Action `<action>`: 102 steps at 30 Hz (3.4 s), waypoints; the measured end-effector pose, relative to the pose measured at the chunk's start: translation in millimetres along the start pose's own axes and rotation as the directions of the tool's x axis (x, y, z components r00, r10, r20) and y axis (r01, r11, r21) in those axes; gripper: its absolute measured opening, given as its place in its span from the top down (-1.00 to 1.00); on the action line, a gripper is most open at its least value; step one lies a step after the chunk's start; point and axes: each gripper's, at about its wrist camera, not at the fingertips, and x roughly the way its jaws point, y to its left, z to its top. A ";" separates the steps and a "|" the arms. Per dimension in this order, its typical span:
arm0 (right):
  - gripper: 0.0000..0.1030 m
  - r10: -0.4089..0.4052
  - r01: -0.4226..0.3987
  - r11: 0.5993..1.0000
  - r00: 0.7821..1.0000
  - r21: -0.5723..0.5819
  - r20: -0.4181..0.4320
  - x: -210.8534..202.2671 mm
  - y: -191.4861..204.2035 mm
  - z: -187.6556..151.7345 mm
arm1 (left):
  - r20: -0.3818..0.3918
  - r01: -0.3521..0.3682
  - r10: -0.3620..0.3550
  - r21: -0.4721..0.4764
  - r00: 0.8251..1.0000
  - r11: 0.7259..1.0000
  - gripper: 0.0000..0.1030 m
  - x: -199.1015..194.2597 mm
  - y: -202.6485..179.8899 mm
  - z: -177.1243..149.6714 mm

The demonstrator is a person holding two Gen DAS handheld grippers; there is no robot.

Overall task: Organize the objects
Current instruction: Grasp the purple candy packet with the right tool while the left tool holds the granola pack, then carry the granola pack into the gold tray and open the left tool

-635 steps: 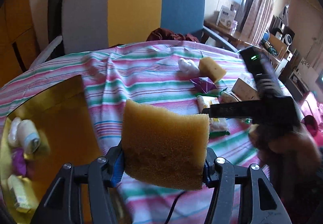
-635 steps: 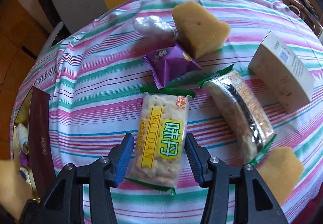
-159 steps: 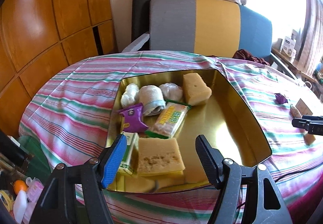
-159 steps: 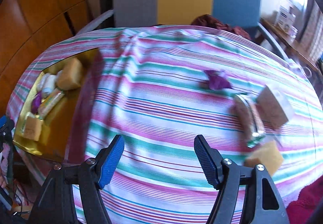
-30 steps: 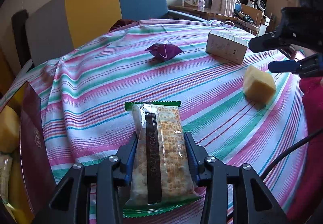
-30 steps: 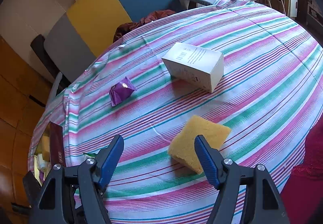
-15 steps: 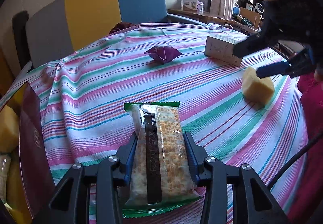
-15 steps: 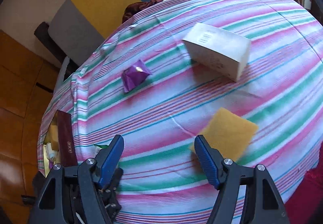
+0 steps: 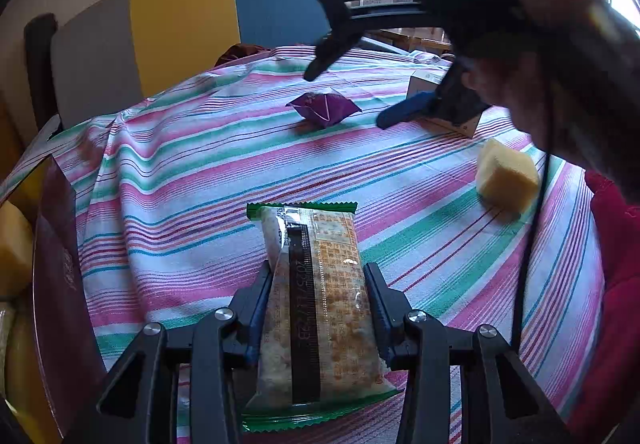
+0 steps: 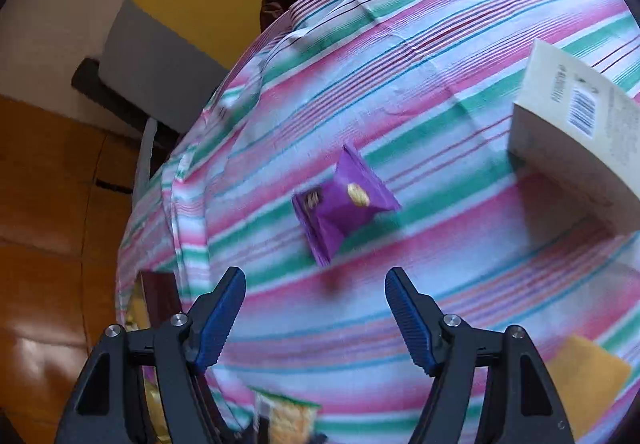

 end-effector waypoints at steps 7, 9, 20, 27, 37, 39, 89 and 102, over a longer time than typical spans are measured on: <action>-0.43 -0.053 0.052 0.997 0.998 0.051 0.023 23.3 4.1 28.3 | 0.002 0.012 -0.012 -0.010 1.000 1.000 0.14 -0.9 2.0 -0.4; -0.43 -0.082 0.081 0.996 0.997 0.042 0.015 31.2 5.6 33.6 | 0.002 0.018 -0.018 -0.014 1.000 1.000 0.14 -1.0 3.0 -0.4; 0.36 -0.393 0.378 0.864 0.919 -0.332 0.024 33.4 25.7 9.4 | 0.003 0.032 -0.032 -0.026 0.999 0.999 0.13 -1.4 5.0 -0.5; 0.35 -0.445 0.391 0.795 0.895 -0.463 -0.008 15.4 13.8 -46.8 | 0.004 0.031 -0.031 -0.024 1.000 0.999 0.13 -1.6 6.4 -0.7; 0.33 -0.428 0.397 0.770 0.902 -0.500 0.058 3.4 0.8 -71.7 | 0.002 0.009 -0.009 -0.005 1.000 1.000 0.16 -0.2 3.0 0.4; 0.33 -0.427 0.398 0.766 0.902 -0.505 0.062 3.5 0.4 -72.7 | 0.002 0.001 -0.001 0.001 1.000 1.000 0.16 0.4 2.0 1.2; 0.33 -0.431 0.410 0.719 0.896 -0.561 0.102 3.6 4.7 -77.2 | -0.002 -0.056 0.055 -0.049 0.998 0.997 0.17 -33.4 0.5 1.0; 0.33 -0.441 0.424 0.704 0.890 -0.570 0.119 5.3 5.2 -78.3 | 0.045 -0.143 0.174 -0.384 0.984 0.912 0.17 -149.6 159.3 1.3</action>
